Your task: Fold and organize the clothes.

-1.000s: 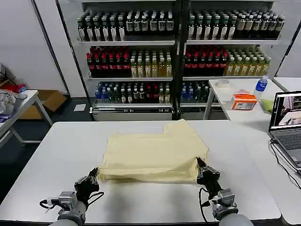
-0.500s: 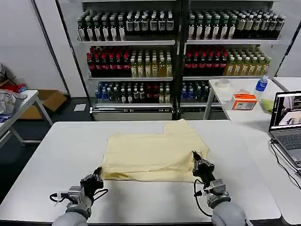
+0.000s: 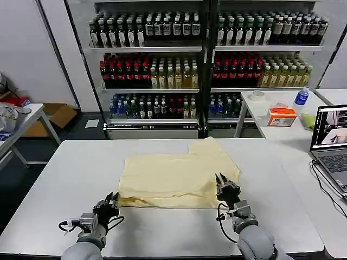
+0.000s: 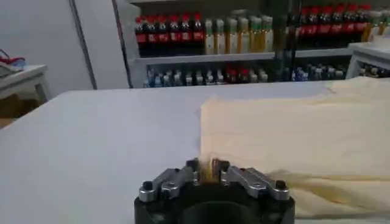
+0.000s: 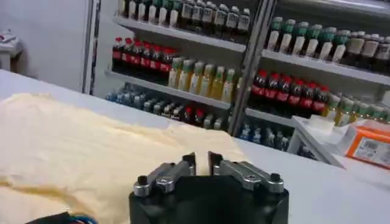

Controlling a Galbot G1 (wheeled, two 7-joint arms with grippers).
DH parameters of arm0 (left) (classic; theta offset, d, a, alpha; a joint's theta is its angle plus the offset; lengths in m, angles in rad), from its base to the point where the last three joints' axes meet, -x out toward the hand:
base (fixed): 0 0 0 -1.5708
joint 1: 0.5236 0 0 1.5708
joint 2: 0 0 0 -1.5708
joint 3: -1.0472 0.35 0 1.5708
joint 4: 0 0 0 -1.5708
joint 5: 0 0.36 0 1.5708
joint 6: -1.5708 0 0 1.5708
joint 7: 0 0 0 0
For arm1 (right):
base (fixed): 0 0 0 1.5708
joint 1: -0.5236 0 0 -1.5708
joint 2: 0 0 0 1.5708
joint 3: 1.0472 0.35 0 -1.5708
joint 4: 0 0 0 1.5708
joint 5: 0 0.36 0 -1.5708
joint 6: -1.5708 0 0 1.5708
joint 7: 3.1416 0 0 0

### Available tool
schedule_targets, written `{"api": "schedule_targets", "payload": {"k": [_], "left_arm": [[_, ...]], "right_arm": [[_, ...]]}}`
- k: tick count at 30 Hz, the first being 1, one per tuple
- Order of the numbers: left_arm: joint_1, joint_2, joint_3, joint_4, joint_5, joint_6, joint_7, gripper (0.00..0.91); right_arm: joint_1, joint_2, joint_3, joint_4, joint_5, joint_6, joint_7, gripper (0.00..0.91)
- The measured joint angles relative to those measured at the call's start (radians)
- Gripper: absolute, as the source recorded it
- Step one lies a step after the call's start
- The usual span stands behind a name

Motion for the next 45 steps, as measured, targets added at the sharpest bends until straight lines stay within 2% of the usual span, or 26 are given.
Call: {"api": "schedule_targets", "payload": {"k": [8, 17, 18, 19, 21, 22, 23, 24, 25, 27, 28, 45], "left_arm": [[0.059, -0.024, -0.016, -0.034, -0.003, -0.007, 0.004, 0.907], [0.064, -0.028, -0.007, -0.02, -0.007, -0.008, 0.006, 0.907], [0.06, -0.027, -0.006, -0.015, -0.007, -0.008, 0.006, 0.796], [0.056, -0.026, -0.004, -0.01, -0.007, -0.008, 0.006, 0.484], [0.05, -0.025, 0.0, -0.001, -0.007, -0.01, 0.006, 0.212], [0.046, -0.025, 0.002, 0.006, -0.007, -0.012, 0.006, 0.02], [0.042, -0.025, 0.004, 0.012, -0.007, -0.014, 0.006, 0.02], [0.038, -0.024, 0.006, 0.018, -0.007, -0.016, 0.004, 0.02], [0.034, -0.024, 0.008, 0.023, -0.007, -0.018, 0.004, 0.02], [0.024, -0.024, 0.012, 0.036, -0.007, -0.019, 0.004, 0.02], [0.02, -0.023, 0.013, 0.043, -0.008, -0.019, 0.004, 0.02], [0.019, -0.021, 0.005, 0.065, -0.031, -0.025, 0.016, 0.02]], "right_arm": [[-0.113, -0.015, 0.091, 0.078, 0.027, -0.004, 0.0, 0.907], [-0.229, -0.006, 0.186, 0.103, 0.109, -0.049, 0.019, 0.907], [-0.239, -0.004, 0.19, 0.104, 0.117, -0.056, 0.019, 0.907], [-0.247, -0.004, 0.194, 0.105, 0.122, -0.063, 0.019, 0.907], [-0.261, -0.002, 0.199, 0.105, 0.131, -0.076, 0.018, 0.907], [-0.265, -0.002, 0.2, 0.105, 0.135, -0.082, 0.018, 0.907], [-0.268, -0.001, 0.201, 0.105, 0.137, -0.088, 0.019, 0.625], [-0.27, 0.001, 0.201, 0.105, 0.14, -0.094, 0.021, 0.464], [-0.273, 0.003, 0.201, 0.104, 0.144, -0.099, 0.021, 0.181], [-0.276, 0.005, 0.2, 0.101, 0.15, -0.106, 0.022, 0.02], [-0.277, 0.005, 0.199, 0.099, 0.152, -0.108, 0.022, 0.0], [-0.311, 0.002, 0.197, 0.117, 0.165, -0.118, 0.02, 0.0]]}}
